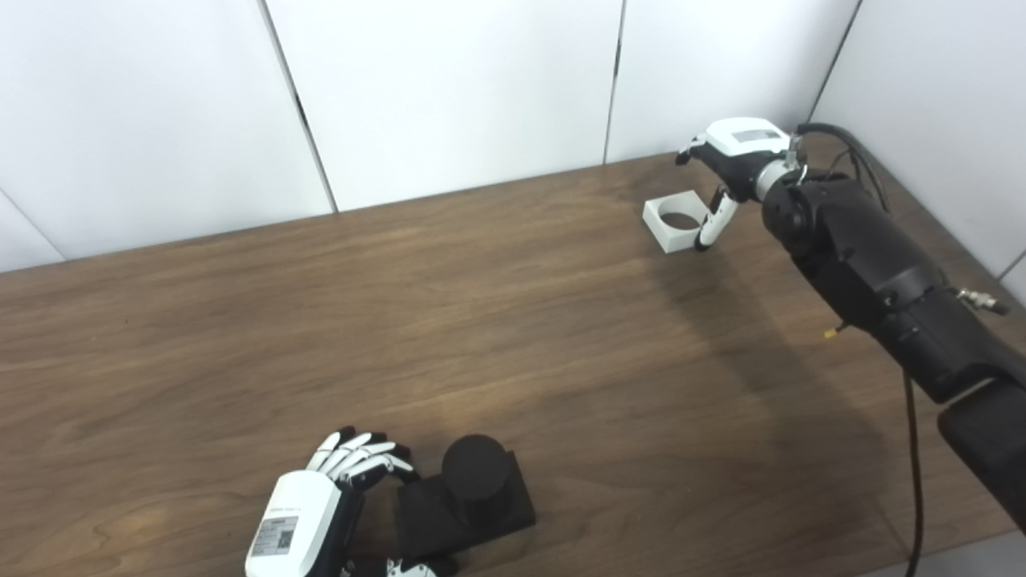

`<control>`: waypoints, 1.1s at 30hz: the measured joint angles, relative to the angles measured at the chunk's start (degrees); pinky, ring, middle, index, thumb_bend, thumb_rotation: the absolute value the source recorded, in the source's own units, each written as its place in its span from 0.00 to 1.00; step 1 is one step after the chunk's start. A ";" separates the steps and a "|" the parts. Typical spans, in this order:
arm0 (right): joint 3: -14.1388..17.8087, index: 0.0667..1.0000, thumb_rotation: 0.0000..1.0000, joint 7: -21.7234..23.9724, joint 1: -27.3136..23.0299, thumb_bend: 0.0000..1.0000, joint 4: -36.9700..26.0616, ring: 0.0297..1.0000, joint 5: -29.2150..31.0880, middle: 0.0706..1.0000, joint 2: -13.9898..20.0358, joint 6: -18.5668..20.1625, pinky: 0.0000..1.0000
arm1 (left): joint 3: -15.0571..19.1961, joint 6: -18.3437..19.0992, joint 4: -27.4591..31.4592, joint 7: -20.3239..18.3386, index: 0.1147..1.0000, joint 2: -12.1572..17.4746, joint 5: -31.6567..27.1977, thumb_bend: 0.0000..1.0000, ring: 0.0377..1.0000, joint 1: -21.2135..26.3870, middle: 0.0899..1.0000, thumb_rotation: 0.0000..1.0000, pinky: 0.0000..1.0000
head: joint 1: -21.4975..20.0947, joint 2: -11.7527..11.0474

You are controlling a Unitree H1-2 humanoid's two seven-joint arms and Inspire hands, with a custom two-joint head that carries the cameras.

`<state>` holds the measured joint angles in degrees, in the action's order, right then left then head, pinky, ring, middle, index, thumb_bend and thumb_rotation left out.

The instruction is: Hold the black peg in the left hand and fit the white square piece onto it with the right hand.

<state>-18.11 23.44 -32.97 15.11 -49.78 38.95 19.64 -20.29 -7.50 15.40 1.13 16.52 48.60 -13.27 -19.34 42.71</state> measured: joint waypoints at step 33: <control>-1.43 0.78 0.16 -0.22 0.75 0.85 0.91 0.99 0.01 0.94 -0.49 -0.24 0.93 | 0.55 0.24 0.60 -1.21 0.42 -0.61 0.47 0.52 0.82 -0.18 0.72 0.05 0.93 | 0.88 0.26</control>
<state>-19.54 23.22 -32.22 16.02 -49.77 38.46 19.40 -19.74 -7.26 16.00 -0.08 15.91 49.07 -13.45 -18.46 42.98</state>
